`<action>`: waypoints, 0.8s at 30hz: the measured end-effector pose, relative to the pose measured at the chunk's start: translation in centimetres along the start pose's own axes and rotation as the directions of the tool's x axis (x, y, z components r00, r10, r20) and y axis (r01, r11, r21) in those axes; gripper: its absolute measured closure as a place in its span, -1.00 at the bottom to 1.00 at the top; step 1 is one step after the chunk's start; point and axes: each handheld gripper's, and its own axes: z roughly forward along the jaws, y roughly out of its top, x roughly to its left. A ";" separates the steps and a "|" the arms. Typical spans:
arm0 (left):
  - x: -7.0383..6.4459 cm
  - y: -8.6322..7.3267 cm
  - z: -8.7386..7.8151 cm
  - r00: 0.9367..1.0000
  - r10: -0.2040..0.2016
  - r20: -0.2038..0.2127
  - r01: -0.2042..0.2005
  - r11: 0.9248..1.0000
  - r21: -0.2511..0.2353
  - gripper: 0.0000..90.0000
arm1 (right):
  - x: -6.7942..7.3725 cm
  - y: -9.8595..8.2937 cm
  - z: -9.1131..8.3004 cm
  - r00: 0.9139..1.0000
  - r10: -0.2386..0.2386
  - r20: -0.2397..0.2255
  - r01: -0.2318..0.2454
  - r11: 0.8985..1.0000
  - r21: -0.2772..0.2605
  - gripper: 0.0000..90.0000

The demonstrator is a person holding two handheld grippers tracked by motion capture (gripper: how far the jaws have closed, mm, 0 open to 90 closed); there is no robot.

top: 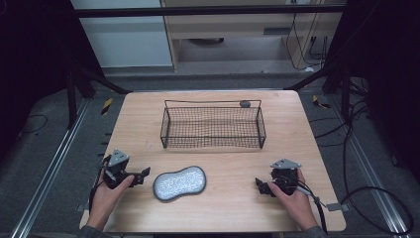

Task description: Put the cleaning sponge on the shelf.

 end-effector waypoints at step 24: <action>-4.4 8.0 1.4 0.946 0.255 0.202 -0.295 0.935 0.199 -0.94 | 0.0 0.0 0.0 1.000 -0.003 -0.001 0.003 1.000 0.000 -0.99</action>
